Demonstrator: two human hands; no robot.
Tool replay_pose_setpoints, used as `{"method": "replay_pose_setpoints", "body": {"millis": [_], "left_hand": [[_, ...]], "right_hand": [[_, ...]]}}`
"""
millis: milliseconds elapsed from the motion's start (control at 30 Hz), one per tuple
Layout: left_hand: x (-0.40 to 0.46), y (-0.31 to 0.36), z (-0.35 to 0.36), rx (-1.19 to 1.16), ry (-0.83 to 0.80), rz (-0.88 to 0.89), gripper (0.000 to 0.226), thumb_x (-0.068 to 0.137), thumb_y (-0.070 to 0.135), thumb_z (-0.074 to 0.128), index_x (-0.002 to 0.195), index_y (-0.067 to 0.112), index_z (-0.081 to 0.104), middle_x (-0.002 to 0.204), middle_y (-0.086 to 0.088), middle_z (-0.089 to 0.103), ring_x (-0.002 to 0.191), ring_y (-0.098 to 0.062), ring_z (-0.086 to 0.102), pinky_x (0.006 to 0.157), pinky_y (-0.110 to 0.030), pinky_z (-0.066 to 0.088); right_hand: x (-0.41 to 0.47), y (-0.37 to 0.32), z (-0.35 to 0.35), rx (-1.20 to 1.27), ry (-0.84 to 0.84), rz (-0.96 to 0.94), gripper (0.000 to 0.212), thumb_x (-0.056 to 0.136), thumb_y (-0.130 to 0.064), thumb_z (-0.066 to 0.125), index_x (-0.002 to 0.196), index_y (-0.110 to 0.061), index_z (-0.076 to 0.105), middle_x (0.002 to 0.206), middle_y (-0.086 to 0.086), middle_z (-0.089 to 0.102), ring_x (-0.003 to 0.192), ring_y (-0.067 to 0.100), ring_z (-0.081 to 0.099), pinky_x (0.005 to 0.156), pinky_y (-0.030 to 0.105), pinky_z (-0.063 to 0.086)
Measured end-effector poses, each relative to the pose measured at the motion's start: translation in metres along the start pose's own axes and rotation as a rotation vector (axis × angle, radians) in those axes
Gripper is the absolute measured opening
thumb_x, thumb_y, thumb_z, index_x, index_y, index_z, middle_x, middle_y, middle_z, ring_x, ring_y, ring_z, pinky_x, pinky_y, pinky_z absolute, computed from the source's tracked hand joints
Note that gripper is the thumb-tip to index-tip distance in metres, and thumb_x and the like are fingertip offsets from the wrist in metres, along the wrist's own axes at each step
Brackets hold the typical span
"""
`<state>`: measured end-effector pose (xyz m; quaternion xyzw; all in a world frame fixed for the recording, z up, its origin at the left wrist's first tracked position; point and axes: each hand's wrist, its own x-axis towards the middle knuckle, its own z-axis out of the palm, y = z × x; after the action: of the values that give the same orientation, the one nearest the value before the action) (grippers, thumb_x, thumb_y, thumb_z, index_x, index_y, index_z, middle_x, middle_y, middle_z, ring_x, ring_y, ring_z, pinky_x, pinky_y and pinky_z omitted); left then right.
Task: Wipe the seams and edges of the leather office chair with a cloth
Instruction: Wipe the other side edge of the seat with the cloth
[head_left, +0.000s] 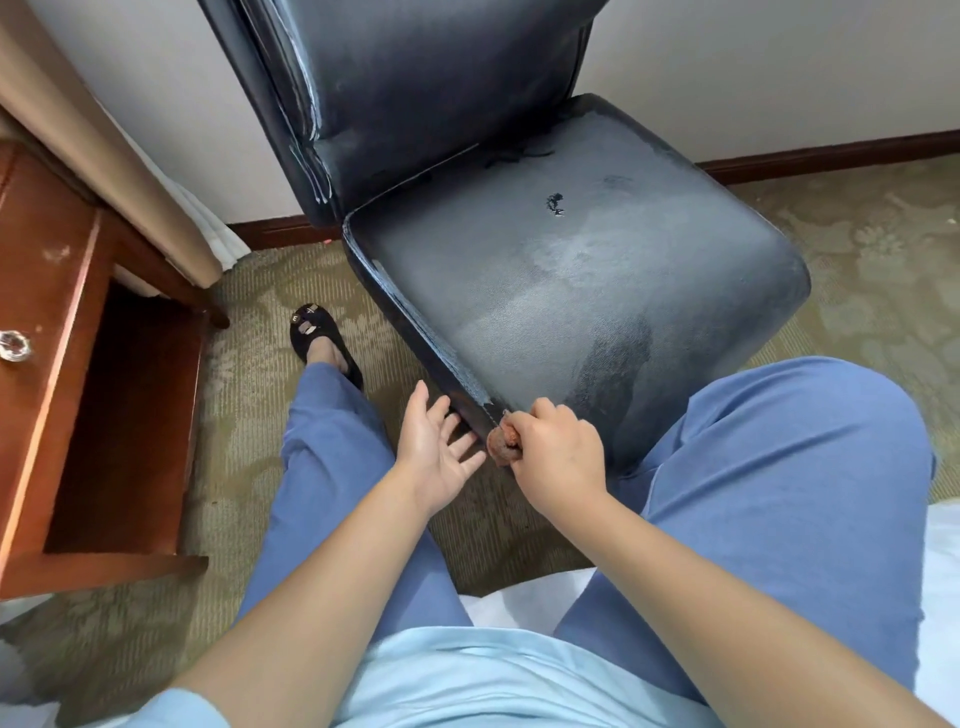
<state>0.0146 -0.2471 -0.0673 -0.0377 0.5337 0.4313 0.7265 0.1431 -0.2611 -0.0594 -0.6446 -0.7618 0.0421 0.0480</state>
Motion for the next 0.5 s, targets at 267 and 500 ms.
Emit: {"method": "replay_pose_setpoints", "body": {"millis": [267, 500], "left_hand": [[-0.008, -0.004, 0.001, 0.012, -0.038, -0.025, 0.068, 0.095, 0.062, 0.031, 0.153, 0.026, 0.023, 0.156, 0.006, 0.032, 0.129, -0.020, 0.049, 0.104, -0.048, 0.040], [-0.013, -0.001, 0.006, 0.053, -0.039, -0.044, 0.068, 0.094, 0.063, 0.029, 0.152, 0.029, 0.022, 0.155, 0.009, 0.032, 0.127, -0.018, 0.049, 0.107, -0.049, 0.037]], "right_hand": [[0.034, -0.022, 0.001, 0.090, -0.035, 0.027, 0.014, 0.075, -0.017, 0.068, 0.089, -0.015, 0.067, 0.089, 0.006, 0.057, 0.084, 0.030, 0.056, 0.062, 0.032, 0.027], [0.036, -0.023, 0.003, 0.014, -0.003, 0.012, 0.033, 0.036, -0.018, 0.087, 0.062, -0.019, 0.066, 0.061, 0.000, 0.052, 0.051, 0.025, 0.052, 0.048, 0.025, 0.024]]}}
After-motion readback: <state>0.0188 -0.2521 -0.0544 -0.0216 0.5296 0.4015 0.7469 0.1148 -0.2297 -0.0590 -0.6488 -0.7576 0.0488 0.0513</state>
